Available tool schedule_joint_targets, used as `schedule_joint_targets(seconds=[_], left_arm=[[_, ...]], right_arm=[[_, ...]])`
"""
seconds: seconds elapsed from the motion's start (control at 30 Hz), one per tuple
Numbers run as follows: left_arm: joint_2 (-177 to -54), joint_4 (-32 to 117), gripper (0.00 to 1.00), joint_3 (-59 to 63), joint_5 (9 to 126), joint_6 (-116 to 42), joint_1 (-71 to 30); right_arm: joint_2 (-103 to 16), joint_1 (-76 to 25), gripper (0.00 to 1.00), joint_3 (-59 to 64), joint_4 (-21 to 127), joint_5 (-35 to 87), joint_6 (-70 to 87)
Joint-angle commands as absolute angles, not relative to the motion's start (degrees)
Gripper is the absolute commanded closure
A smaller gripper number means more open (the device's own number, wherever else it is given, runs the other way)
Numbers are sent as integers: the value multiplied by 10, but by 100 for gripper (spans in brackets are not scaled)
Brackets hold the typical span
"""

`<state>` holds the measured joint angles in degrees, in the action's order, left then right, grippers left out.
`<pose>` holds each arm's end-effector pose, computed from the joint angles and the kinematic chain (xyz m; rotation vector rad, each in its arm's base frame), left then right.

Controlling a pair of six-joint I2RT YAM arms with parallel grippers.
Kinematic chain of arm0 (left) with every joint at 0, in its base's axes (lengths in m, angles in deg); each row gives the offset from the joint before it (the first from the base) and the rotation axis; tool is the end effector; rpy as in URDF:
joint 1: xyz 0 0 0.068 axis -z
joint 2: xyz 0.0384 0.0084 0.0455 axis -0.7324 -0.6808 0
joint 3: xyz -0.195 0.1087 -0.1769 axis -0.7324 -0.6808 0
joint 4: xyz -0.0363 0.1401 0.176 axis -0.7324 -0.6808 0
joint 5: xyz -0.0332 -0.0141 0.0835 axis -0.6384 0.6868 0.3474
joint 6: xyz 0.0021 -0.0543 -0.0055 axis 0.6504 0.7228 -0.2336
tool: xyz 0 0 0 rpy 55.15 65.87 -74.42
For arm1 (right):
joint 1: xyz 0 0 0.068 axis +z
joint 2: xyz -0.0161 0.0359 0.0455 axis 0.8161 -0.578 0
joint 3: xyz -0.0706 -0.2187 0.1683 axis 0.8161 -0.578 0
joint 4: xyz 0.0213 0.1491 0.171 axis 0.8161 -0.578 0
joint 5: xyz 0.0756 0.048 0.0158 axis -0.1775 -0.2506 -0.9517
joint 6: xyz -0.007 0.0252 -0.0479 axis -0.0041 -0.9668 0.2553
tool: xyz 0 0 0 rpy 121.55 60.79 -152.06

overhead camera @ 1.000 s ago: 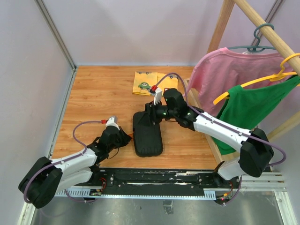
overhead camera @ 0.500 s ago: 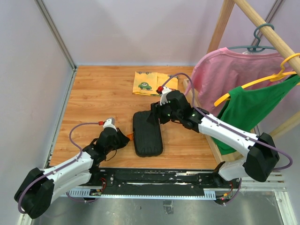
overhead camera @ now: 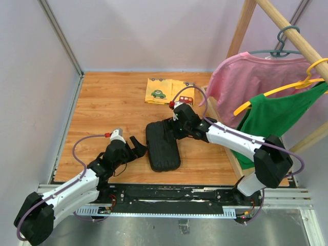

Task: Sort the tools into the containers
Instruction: Close the storage box at the center of the board.

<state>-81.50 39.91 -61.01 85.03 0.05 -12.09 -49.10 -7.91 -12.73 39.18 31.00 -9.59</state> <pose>0.0970 -0.0606 0.1754 -0.3671 2.1840 -0.6684 0.2053 0.2209 0.2802 -0.4771 2.3309 0.6879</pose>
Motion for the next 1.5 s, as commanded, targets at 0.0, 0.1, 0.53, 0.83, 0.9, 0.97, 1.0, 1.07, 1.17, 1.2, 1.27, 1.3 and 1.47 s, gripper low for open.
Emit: schedule_joint_targets(seconds=[0.0, 0.1, 0.53, 0.83, 0.9, 0.97, 1.0, 1.07, 1.17, 1.2, 1.27, 1.3, 1.47], left_arm=[[-806, 448, 1, -619, 805, 20, -118], [-791, 461, 1, -625, 796, 27, -118], [-786, 475, 1, -642, 790, 48, -118], [-822, 480, 1, -645, 792, 74, -118], [-834, 485, 1, -647, 790, 76, -118], [-846, 502, 1, -652, 785, 79, -118], [-854, 511, 1, -654, 782, 81, -118], [-871, 533, 1, -660, 773, 86, -118], [-893, 559, 1, -665, 762, 92, -118], [-901, 563, 1, -664, 760, 92, -118], [-911, 566, 1, -660, 758, 90, -118], [-913, 567, 1, -659, 757, 87, -118], [-896, 556, 9, -653, 764, 68, -118]], right_arm=[[-512, -62, 16, -121, 388, 325, -101], [-525, -63, 14, -121, 390, 324, -103], [-593, -64, 18, -121, 368, 319, -92], [-587, -65, 19, -157, 372, 322, -93], [-586, -65, 19, -161, 375, 316, -93], [-586, -65, 19, -161, 377, 312, -92], [-586, -65, 19, -161, 378, 311, -91], [-586, -65, 19, -161, 378, 309, -90], [-587, -65, 19, -162, 379, 307, -89], [-586, -65, 19, -162, 379, 306, -89], [-586, -65, 19, -163, 380, 305, -89], [-586, -65, 19, -164, 381, 304, -89], [-589, -65, 19, -165, 384, 300, -87]])
